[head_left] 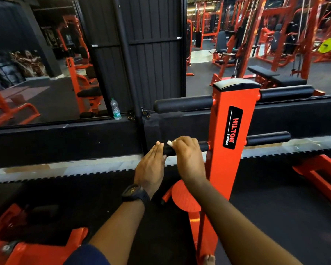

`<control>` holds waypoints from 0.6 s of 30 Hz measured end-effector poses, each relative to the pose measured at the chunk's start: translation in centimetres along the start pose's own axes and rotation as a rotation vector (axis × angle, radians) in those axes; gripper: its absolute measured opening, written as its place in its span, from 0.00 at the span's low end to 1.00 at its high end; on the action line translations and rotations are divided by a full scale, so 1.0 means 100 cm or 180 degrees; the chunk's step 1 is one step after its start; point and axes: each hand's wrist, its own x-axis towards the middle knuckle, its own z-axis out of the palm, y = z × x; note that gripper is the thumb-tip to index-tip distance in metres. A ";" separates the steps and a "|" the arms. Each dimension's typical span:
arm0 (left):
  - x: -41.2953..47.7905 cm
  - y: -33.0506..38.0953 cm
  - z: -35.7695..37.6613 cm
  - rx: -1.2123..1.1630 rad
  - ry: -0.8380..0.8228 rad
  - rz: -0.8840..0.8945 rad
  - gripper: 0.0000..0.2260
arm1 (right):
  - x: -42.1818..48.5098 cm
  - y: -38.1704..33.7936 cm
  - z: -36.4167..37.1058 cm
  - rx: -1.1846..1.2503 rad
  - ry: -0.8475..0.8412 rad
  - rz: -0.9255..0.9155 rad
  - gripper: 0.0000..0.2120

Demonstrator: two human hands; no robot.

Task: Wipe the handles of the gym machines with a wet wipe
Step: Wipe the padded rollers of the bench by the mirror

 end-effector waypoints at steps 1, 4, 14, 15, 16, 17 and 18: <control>0.000 0.001 -0.001 -0.0007 0.0004 0.0013 0.21 | -0.010 -0.008 0.004 0.0119 0.0047 0.0069 0.05; -0.001 0.000 -0.003 0.0011 -0.0066 -0.0019 0.21 | -0.023 -0.027 0.010 0.0777 0.0380 0.0923 0.05; 0.000 -0.001 -0.009 -0.0088 -0.0092 -0.0068 0.22 | -0.029 -0.051 0.020 0.1738 0.0877 0.2004 0.07; 0.000 -0.001 -0.009 -0.0046 -0.0120 -0.0059 0.21 | -0.028 -0.058 0.021 0.1949 0.1000 0.2244 0.09; 0.000 0.000 -0.009 -0.0171 -0.0084 -0.0060 0.20 | -0.030 -0.065 0.025 0.2053 0.0994 0.2382 0.10; -0.001 0.002 -0.011 -0.0225 -0.0042 -0.0109 0.19 | -0.032 -0.070 0.029 0.2076 0.0943 0.2434 0.10; -0.001 0.002 -0.012 -0.0260 -0.0012 -0.0183 0.19 | -0.034 -0.072 0.032 0.2128 0.0927 0.2471 0.11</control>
